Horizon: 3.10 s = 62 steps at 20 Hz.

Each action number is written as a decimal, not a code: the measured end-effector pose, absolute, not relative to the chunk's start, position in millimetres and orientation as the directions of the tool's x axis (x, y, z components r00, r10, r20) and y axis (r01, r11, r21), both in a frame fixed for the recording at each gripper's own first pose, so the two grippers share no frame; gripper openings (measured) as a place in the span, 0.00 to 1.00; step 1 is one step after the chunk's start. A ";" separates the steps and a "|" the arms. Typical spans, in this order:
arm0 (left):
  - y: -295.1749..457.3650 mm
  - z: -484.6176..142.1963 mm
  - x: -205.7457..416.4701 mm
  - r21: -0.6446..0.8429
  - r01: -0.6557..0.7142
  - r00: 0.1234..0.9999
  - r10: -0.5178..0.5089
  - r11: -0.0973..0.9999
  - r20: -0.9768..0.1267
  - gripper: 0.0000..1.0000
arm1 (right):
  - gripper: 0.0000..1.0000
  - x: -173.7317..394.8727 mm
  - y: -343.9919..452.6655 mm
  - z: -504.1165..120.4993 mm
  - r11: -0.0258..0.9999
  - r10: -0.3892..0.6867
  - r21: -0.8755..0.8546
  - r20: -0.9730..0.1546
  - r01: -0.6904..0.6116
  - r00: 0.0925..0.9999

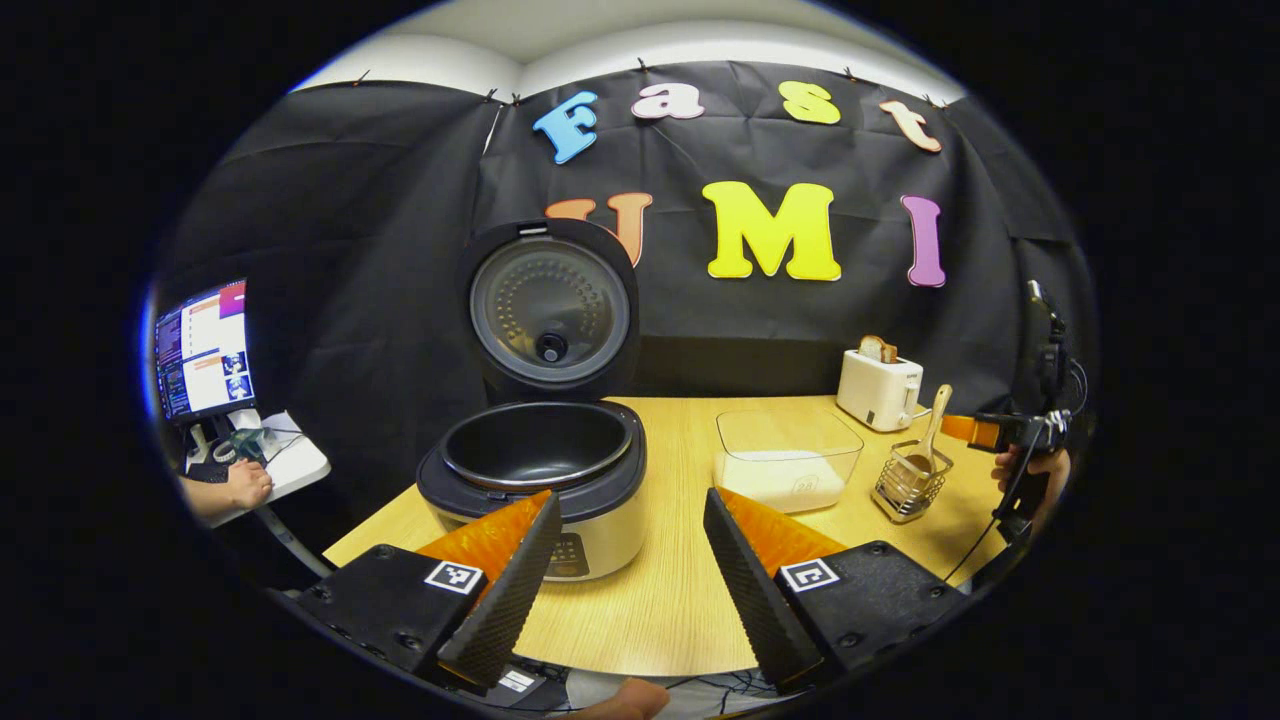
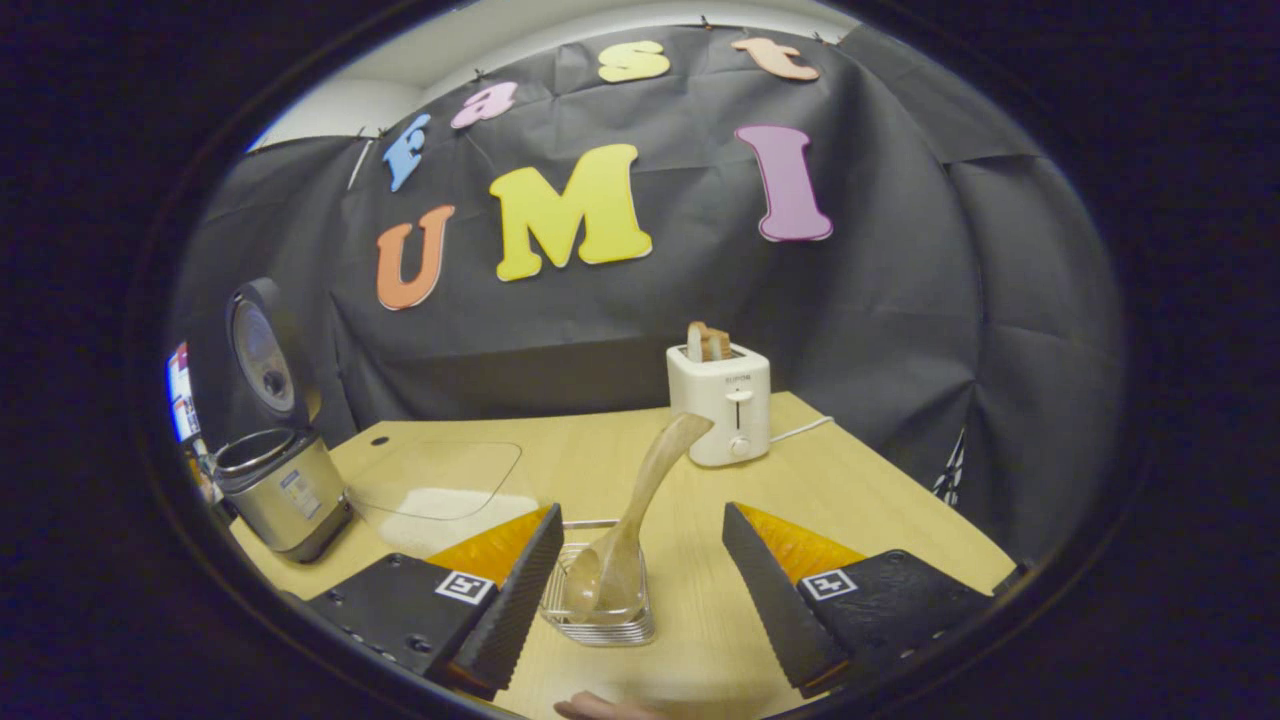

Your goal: Close the left gripper, press the button to open the rice cooker; take a wooden spoon from the chopstick holder with the right hand, scoop a spoonful of rice and pour it into the rice cooker, then put the wooden spoon back into the chopstick holder.

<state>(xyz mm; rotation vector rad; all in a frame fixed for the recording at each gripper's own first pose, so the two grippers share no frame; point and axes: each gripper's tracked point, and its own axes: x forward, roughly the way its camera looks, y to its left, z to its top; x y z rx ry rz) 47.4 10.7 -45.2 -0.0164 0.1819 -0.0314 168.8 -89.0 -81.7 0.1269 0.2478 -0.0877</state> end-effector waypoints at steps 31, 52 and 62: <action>9.6 -40.3 66.1 -0.055 0.004 0.988 -0.013 0.998 -0.156 0.92 | 0.03 203.1 -41.8 -16.4 0.995 -0.097 -0.036 -0.159 0.092 0.983; 44.9 -40.3 70.4 -0.063 -0.053 0.990 0.045 0.997 -0.130 0.92 | 0.03 308.4 97.5 -4.8 0.996 -0.036 -0.080 -0.110 0.027 0.993; 43.6 -42.7 72.6 -0.102 -0.025 0.990 0.010 0.994 -0.142 0.92 | 0.03 325.7 90.0 -79.3 0.980 -0.171 -0.137 -0.200 0.145 0.965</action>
